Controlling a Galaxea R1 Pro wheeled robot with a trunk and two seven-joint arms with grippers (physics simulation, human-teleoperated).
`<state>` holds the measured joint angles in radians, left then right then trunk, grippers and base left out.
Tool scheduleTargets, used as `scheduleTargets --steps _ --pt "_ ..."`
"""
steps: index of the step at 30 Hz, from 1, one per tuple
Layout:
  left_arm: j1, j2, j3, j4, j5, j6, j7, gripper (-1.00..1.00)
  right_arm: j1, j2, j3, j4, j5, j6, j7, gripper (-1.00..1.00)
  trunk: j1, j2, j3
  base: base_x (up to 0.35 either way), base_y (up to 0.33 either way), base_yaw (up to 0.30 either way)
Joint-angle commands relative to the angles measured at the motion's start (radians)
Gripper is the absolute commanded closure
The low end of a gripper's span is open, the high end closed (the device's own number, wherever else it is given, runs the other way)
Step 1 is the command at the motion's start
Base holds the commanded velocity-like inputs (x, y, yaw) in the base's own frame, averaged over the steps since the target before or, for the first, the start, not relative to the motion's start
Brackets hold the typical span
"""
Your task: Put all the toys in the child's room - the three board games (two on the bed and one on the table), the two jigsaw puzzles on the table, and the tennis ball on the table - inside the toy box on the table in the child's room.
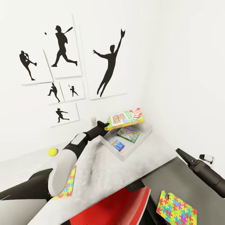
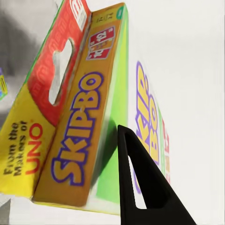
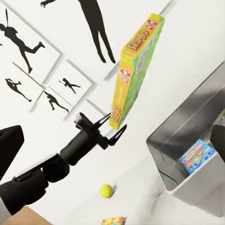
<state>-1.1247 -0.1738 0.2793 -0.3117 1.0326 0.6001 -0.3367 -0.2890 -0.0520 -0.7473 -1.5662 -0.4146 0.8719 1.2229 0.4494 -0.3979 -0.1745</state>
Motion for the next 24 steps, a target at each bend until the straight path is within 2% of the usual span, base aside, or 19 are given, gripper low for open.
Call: scheduleTargets --steps 1,4,7,17,20,22,24 --pt "-0.001 -0.001 0.008 0.001 0.023 0.038 0.002 1.0 -0.001 0.0 0.0 0.0 -0.003 0.006 0.001 -1.0 0.001 -0.002 -0.004 0.0 0.0 0.0" --pt "-0.001 -0.001 0.008 0.002 0.052 0.073 0.005 1.0 -0.001 0.0 -0.001 0.0 -0.003 0.006 0.001 -1.0 0.001 -0.002 -0.009 0.0 0.0 0.0" --pt "-0.001 -0.001 0.008 0.003 0.063 0.073 0.008 1.0 -0.001 0.001 0.0 0.0 -0.003 0.006 0.001 -1.0 0.001 -0.002 -0.014 0.0 0.0 0.0" --pt "-0.001 -0.001 0.006 0.021 0.067 -0.027 0.0 1.0 -0.001 0.001 -0.001 -0.001 -0.003 0.005 0.002 -1.0 0.001 -0.002 -0.03 0.0 0.0 0.0" --pt "0.0 -0.001 -0.005 0.02 0.065 -0.069 -0.002 1.0 -0.001 0.001 -0.001 -0.001 -0.003 0.006 0.002 -1.0 0.001 -0.002 -0.035 0.0 0.0 0.0" --pt "0.0 -0.001 -0.03 0.019 0.065 -0.096 -0.003 1.0 -0.001 0.0 -0.002 -0.001 -0.003 0.006 0.003 -1.0 0.001 -0.002 -0.038 0.0 0.0 0.0" --pt "0.0 -0.001 -0.091 0.001 0.063 -0.11 0.003 1.0 -0.001 0.0 -0.002 -0.001 -0.003 0.006 0.003 -1.0 0.001 -0.002 -0.041 0.0 0.0 0.0"
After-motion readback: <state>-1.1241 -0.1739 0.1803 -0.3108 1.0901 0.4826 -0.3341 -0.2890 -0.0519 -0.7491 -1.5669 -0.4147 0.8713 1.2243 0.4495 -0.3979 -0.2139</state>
